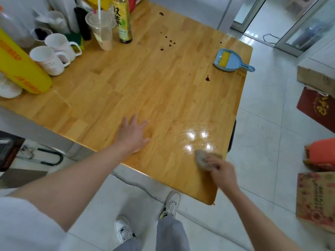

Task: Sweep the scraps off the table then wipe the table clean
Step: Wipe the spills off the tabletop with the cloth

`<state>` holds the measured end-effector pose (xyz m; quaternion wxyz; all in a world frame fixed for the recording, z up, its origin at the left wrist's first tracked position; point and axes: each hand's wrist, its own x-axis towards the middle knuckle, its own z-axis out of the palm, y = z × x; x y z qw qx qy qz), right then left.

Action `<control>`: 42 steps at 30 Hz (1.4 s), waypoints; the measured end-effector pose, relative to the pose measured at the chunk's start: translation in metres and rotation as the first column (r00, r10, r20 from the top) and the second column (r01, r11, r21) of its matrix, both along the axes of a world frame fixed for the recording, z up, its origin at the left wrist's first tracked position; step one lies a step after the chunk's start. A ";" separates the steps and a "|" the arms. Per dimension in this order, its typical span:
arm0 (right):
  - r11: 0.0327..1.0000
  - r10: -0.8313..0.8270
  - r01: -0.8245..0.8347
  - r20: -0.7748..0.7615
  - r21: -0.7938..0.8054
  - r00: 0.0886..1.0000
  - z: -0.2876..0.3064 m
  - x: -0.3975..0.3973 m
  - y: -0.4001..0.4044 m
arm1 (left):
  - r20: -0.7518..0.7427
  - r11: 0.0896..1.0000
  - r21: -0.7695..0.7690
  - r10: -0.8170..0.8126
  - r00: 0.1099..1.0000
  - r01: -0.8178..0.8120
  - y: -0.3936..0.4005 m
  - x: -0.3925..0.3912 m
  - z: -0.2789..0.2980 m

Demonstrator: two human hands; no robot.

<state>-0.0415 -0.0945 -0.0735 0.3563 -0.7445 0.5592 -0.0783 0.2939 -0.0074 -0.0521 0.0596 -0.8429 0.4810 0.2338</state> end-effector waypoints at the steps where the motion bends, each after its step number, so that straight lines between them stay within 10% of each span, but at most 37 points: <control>1: 0.982 -0.190 0.190 0.008 0.003 0.982 0.001 -0.007 -0.015 | -0.016 1.000 0.014 -0.010 1.000 0.010 -0.001 -0.010 -0.002; 4: 0.966 -0.254 0.255 0.028 -0.032 0.967 0.000 0.005 -0.002 | -0.045 0.998 0.064 0.007 0.999 -0.004 -0.009 -0.033 -0.005; 9: 0.901 0.428 -0.432 0.077 0.041 0.900 -0.005 -0.027 0.062 | -0.078 0.989 0.140 0.050 0.996 -0.039 -0.023 -0.036 -0.002; 17: 0.995 -0.101 0.102 0.073 -0.003 0.992 0.005 -0.002 -0.016 | 0.000 0.959 0.284 0.002 1.000 -0.002 -0.057 -0.051 0.011; 23: 0.736 0.668 -0.673 0.088 0.072 0.739 -0.001 -0.008 0.011 | -0.046 0.958 0.286 0.044 0.998 -0.029 -0.085 -0.054 0.011; 27: 0.997 0.077 -0.077 0.026 -0.022 0.997 0.006 0.005 -0.115 | -0.084 0.968 0.238 0.106 0.991 -0.084 -0.117 -0.036 0.017; 30: 0.905 -0.420 0.424 0.101 -0.026 0.902 0.007 0.035 -0.154 | -0.109 0.960 0.249 0.161 0.981 -0.130 -0.138 -0.022 0.012; 33: 1.000 -0.015 0.016 0.135 0.000 0.991 -0.007 0.054 -0.102 | -0.117 0.948 0.288 0.174 0.978 -0.134 -0.143 -0.018 0.008; 35: 0.844 0.536 -0.536 0.066 -0.010 0.842 -0.011 0.040 -0.057 | -0.102 0.947 0.299 0.156 0.983 -0.119 -0.146 -0.018 0.010; 37: 0.663 0.746 -0.748 0.086 -0.016 0.660 -0.006 0.021 -0.072 | -0.092 0.943 0.313 0.148 0.985 -0.113 -0.148 -0.018 0.013; 39: 0.825 0.566 -0.564 0.085 -0.044 0.820 -0.005 0.017 -0.124 | -0.092 0.940 0.321 0.152 0.984 -0.115 -0.150 -0.019 0.016; 42: 0.956 -0.285 0.288 0.052 -0.056 0.957 0.002 0.032 -0.192 | -0.093 0.937 0.328 0.157 0.983 -0.119 -0.152 -0.020 0.018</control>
